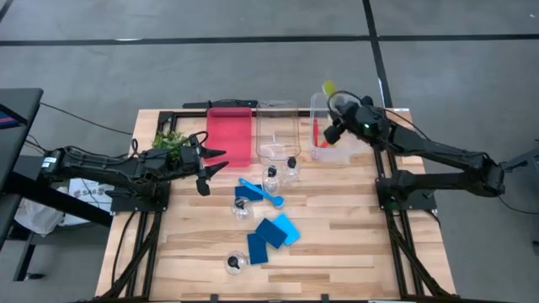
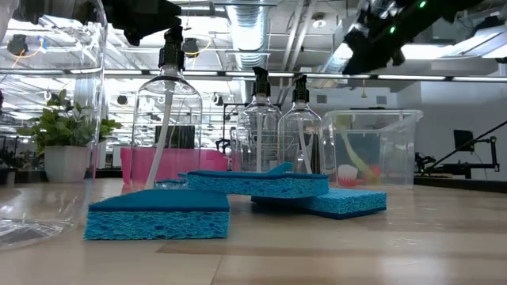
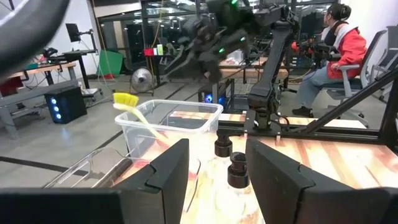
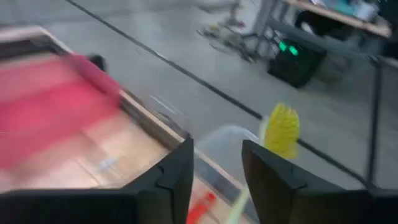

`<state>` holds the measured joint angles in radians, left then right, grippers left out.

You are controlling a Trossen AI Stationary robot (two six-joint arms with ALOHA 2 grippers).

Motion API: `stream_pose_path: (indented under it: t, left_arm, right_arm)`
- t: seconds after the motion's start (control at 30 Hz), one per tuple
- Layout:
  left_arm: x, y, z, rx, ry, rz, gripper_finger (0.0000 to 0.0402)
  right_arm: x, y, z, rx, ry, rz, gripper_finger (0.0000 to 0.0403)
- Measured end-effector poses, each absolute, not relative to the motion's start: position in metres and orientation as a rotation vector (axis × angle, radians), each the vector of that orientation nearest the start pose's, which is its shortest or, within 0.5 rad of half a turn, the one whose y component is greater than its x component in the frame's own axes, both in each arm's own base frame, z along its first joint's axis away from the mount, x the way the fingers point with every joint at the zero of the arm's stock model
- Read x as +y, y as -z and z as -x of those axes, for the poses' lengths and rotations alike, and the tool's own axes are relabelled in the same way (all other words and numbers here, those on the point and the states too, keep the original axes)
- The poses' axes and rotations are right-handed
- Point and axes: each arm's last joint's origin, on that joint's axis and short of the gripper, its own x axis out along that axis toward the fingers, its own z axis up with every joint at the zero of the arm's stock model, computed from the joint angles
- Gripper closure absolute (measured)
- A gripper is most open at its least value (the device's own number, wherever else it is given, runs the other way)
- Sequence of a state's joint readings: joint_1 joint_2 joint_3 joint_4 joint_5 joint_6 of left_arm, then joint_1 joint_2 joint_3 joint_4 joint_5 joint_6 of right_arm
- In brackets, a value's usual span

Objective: Pick & Place Kitchen Sink Supplies
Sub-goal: Put the blue dish brush into the right transparent bin

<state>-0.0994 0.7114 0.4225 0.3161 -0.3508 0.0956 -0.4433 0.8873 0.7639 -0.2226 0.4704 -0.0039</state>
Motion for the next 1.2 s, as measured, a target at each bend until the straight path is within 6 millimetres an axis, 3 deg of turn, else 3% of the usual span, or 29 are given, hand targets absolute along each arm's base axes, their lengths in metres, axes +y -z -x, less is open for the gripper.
stream_pose_path:
  t: [0.27,0.47,0.67,0.8,1.2]
  left_arm:
    - [-0.007,-0.264,-0.169,-0.002,-0.252,-0.095,0.024]
    - [-0.007,-0.259,-0.169,0.056,-0.248,-0.136,0.024]
    - [-0.007,-0.254,-0.168,0.112,-0.244,-0.155,0.024]
    - [-0.007,-0.253,-0.168,0.118,-0.222,-0.155,0.024]
    - [-0.008,-0.245,-0.159,0.223,-0.17,-0.173,0.024]
  right_arm:
    - [-0.041,-0.325,-0.161,0.233,0.589,0.051,0.0317]
    - [0.002,-0.324,-0.168,0.218,0.327,0.08,0.0337]
    - [0.042,-0.294,-0.181,0.153,0.126,0.118,0.0351]
    - [0.059,-0.27,-0.186,0.159,0.054,0.128,0.0355]
    - [0.073,-0.227,-0.22,0.286,0.046,0.151,0.034]
